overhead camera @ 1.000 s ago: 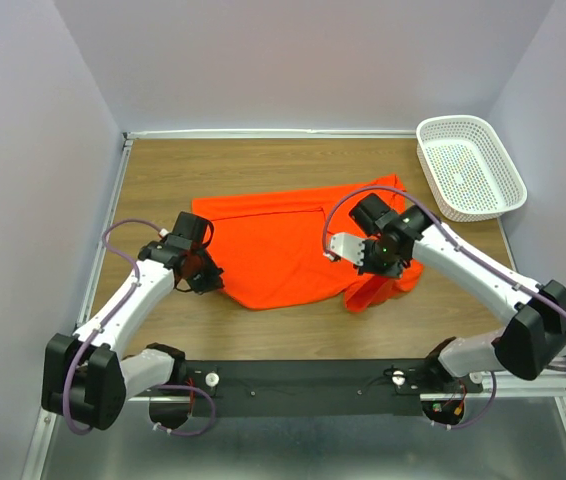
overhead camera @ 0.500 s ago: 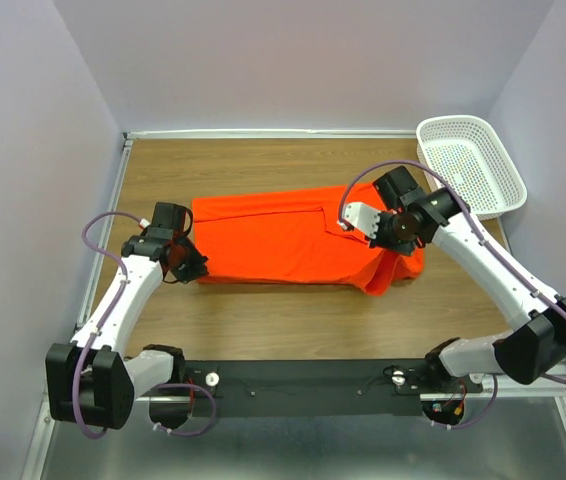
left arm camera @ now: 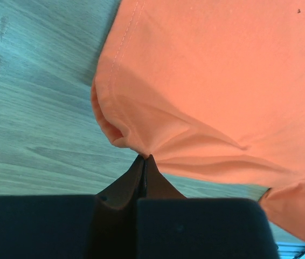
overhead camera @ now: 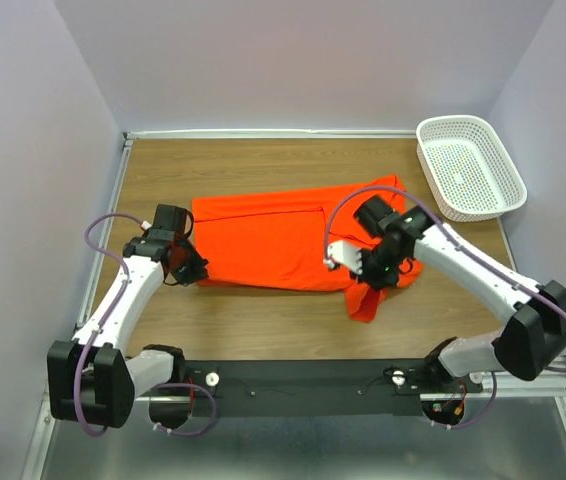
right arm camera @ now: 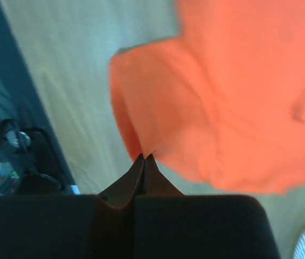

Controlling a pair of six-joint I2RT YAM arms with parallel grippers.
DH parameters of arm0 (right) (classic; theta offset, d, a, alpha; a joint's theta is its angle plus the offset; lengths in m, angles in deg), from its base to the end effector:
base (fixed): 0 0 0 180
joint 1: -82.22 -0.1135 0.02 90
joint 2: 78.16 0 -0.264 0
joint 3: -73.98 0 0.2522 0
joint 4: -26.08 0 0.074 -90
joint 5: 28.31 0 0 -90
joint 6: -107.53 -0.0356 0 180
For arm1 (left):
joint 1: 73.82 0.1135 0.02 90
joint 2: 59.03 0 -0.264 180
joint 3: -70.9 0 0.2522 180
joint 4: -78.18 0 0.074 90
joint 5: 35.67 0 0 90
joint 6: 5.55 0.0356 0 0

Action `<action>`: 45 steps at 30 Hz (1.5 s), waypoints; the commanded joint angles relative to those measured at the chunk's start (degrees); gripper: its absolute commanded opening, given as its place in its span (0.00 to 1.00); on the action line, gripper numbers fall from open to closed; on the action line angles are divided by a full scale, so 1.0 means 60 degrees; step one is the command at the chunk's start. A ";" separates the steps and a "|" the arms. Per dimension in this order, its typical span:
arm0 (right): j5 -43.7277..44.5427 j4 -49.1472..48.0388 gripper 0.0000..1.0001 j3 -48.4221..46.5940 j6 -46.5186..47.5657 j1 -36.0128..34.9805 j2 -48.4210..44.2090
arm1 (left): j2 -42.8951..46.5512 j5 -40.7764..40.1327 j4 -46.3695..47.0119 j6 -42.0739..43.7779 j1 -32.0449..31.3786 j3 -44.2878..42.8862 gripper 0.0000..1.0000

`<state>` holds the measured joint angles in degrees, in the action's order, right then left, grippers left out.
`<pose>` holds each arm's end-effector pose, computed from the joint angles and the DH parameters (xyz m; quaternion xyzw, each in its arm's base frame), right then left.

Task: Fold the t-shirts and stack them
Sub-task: Fold the tshirt

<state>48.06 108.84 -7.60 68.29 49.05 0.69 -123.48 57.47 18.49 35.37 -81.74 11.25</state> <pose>0.1960 0.1381 0.2776 -0.6691 0.7286 0.1036 0.1033 0.2024 -0.0301 0.2317 -0.3370 0.9149 -0.1288 0.1812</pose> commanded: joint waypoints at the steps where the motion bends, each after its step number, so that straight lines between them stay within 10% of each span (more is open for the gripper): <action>1: -0.0103 -0.1183 0.01 0.1194 -0.1015 -0.1252 0.0669 | -0.0215 0.0005 0.0302 0.0167 0.0061 0.0060 0.00; 6: 0.0190 -0.2267 0.02 0.0449 -0.1677 -0.2425 0.2412 | -0.0319 -0.0039 0.0433 0.0197 0.0061 0.0060 0.00; 11: 0.0162 -0.2475 0.46 -0.0884 -0.2176 -0.2543 0.3734 | -0.0333 0.0107 0.0521 0.0255 0.0075 0.0236 0.00; 15: 0.0483 -0.2563 0.63 -0.1193 -0.2206 -0.2470 0.2843 | -0.0333 0.0136 0.0624 0.0372 0.0090 0.0324 0.00; 23: 0.0383 -0.2037 0.60 0.1498 0.0530 -0.1506 -0.0437 | -0.0538 0.0341 0.0887 0.0636 0.0105 0.0367 0.00; 26: 0.0266 -0.2050 0.23 0.1882 0.0067 -0.1313 -0.0646 | -0.0524 0.0458 0.0975 0.0636 0.0105 0.0499 0.00; 34: -0.0644 -0.2897 0.47 0.2410 -0.1677 -0.1313 0.0086 | -0.0392 0.0576 0.1093 0.0592 0.0119 0.0661 0.00; 45: -0.1083 -0.3427 0.48 0.2630 -0.2220 -0.1342 0.0716 | -0.0275 0.0678 0.1151 0.0548 0.0119 0.0837 0.00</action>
<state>43.97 90.72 7.18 57.01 41.29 4.08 -126.14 60.07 24.57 38.21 -81.37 15.58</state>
